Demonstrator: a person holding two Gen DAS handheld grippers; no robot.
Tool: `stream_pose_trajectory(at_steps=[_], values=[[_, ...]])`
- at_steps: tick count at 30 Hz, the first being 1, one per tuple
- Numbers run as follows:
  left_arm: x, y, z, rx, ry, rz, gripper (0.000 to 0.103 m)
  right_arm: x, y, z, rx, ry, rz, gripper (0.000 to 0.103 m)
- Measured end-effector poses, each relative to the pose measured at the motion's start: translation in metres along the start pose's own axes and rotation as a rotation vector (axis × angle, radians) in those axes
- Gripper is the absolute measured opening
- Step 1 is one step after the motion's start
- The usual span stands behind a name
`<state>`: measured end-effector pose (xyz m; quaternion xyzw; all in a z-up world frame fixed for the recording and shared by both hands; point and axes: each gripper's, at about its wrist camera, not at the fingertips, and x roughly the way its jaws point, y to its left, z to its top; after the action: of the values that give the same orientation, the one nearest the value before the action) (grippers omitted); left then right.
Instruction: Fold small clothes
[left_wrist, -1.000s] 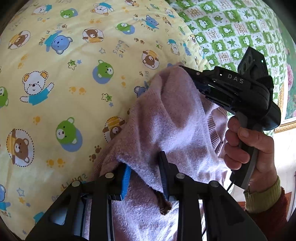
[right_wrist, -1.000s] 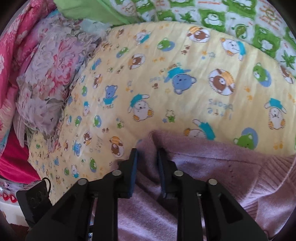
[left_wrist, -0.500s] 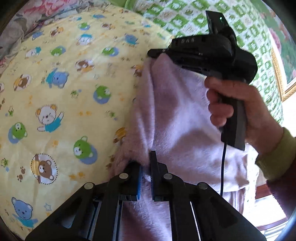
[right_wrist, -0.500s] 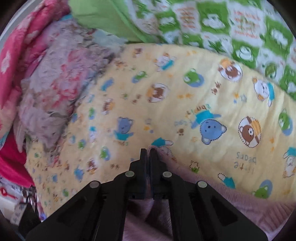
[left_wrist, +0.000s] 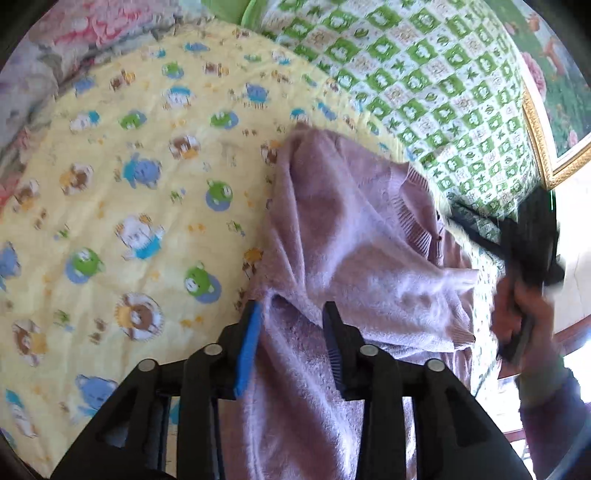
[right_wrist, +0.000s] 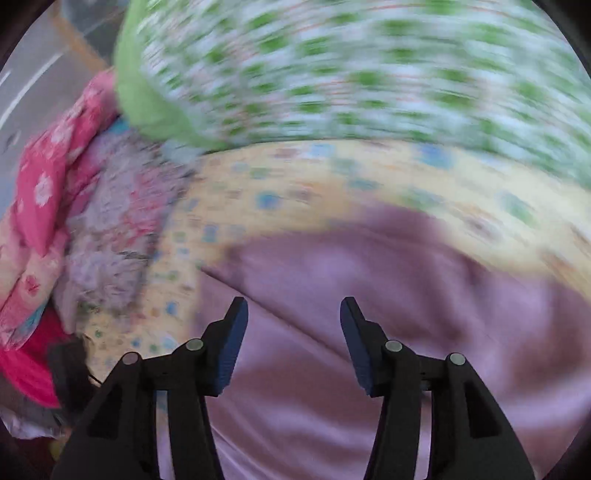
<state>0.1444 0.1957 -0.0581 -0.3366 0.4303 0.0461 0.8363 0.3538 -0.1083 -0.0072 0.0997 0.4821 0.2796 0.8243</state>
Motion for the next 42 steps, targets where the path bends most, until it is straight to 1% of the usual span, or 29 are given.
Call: stream_pose_trajectory(at_steps=[1, 2, 3, 4, 5, 6, 8, 9, 12, 14, 17, 18, 19, 20, 21, 23, 25, 26, 27, 28, 29, 30, 32, 33, 34, 38, 40, 41, 42], values=[[-0.002, 0.001, 0.007, 0.006, -0.006, 0.010, 0.040, -0.015, -0.017, -0.015, 0.036, -0.010, -0.062, 0.053], [-0.006, 0.002, 0.007, 0.013, -0.007, 0.013, 0.041, -0.026, -0.029, -0.026, 0.069, -0.016, -0.103, 0.053], [-0.007, 0.001, 0.013, 0.022, -0.006, 0.019, 0.042, -0.043, -0.052, -0.047, 0.138, -0.024, -0.156, 0.053], [-0.005, -0.003, 0.022, 0.036, -0.011, 0.024, 0.042, -0.055, -0.068, -0.062, 0.190, -0.029, -0.197, 0.053], [-0.003, -0.009, 0.030, 0.051, -0.014, 0.032, 0.044, -0.064, -0.078, -0.072, 0.221, -0.036, -0.224, 0.053], [-0.002, -0.015, 0.033, 0.061, -0.015, 0.037, 0.047, -0.079, -0.092, -0.090, 0.268, -0.055, -0.273, 0.053], [0.003, -0.026, 0.048, 0.092, -0.010, 0.052, 0.050, -0.096, -0.108, -0.111, 0.335, -0.088, -0.328, 0.053], [0.005, -0.031, 0.053, 0.100, -0.011, 0.057, 0.052, -0.101, -0.116, -0.119, 0.366, -0.094, -0.340, 0.053], [0.022, -0.046, 0.069, 0.134, -0.008, 0.098, 0.053, -0.100, -0.130, -0.131, 0.404, -0.097, -0.331, 0.053], [0.034, -0.051, 0.076, 0.142, 0.003, 0.122, 0.053, -0.094, -0.131, -0.129, 0.400, -0.104, -0.305, 0.053], [0.051, -0.058, 0.082, 0.162, 0.017, 0.151, 0.053, -0.080, -0.130, -0.124, 0.388, -0.092, -0.299, 0.053], [0.056, -0.060, 0.083, 0.173, 0.024, 0.160, 0.053, -0.078, -0.129, -0.125, 0.383, -0.086, -0.294, 0.046], [0.063, -0.063, 0.085, 0.183, 0.033, 0.174, 0.053, -0.074, -0.129, -0.124, 0.374, -0.072, -0.276, 0.025], [0.069, -0.065, 0.086, 0.187, 0.041, 0.189, 0.053, -0.072, -0.126, -0.125, 0.367, -0.061, -0.269, 0.013], [0.072, -0.066, 0.087, 0.187, 0.046, 0.192, 0.053, -0.070, -0.124, -0.124, 0.354, -0.049, -0.262, 0.010], [0.074, -0.069, 0.089, 0.189, 0.045, 0.187, 0.053, -0.081, -0.117, -0.126, 0.332, -0.078, -0.251, 0.009], [0.073, -0.072, 0.089, 0.202, 0.040, 0.184, 0.053, -0.108, -0.111, -0.125, 0.331, -0.153, -0.228, 0.009], [0.073, -0.073, 0.089, 0.209, 0.038, 0.185, 0.053, -0.128, -0.111, -0.128, 0.344, -0.199, -0.239, 0.009], [0.074, -0.073, 0.090, 0.215, 0.039, 0.191, 0.053, -0.140, -0.114, -0.133, 0.363, -0.222, -0.259, 0.009], [0.075, -0.073, 0.090, 0.215, 0.043, 0.195, 0.053, -0.147, -0.119, -0.139, 0.380, -0.220, -0.277, 0.009], [0.078, -0.072, 0.090, 0.211, 0.048, 0.197, 0.053, -0.148, -0.125, -0.144, 0.390, -0.193, -0.292, 0.009], [0.079, -0.071, 0.090, 0.208, 0.051, 0.197, 0.053, -0.146, -0.132, -0.151, 0.399, -0.166, -0.293, 0.009], [0.085, -0.072, 0.090, 0.210, 0.059, 0.199, 0.053, -0.139, -0.142, -0.161, 0.446, -0.130, -0.269, 0.009], [0.088, -0.073, 0.090, 0.216, 0.063, 0.206, 0.053, -0.135, -0.146, -0.165, 0.469, -0.125, -0.247, 0.010], [0.092, -0.074, 0.089, 0.225, 0.068, 0.216, 0.053, -0.134, -0.146, -0.167, 0.473, -0.128, -0.245, 0.013], [0.108, -0.080, 0.092, 0.269, 0.103, 0.241, 0.052, -0.131, -0.136, -0.169, 0.463, -0.150, -0.228, 0.013], [0.117, -0.079, 0.093, 0.297, 0.117, 0.268, 0.028, -0.127, -0.131, -0.167, 0.449, -0.144, -0.226, 0.013], [0.118, -0.076, 0.093, 0.301, 0.119, 0.263, 0.015, -0.125, -0.128, -0.165, 0.445, -0.143, -0.223, 0.013], [0.116, -0.075, 0.094, 0.307, 0.110, 0.266, 0.010, -0.125, -0.128, -0.164, 0.440, -0.144, -0.222, 0.013]])
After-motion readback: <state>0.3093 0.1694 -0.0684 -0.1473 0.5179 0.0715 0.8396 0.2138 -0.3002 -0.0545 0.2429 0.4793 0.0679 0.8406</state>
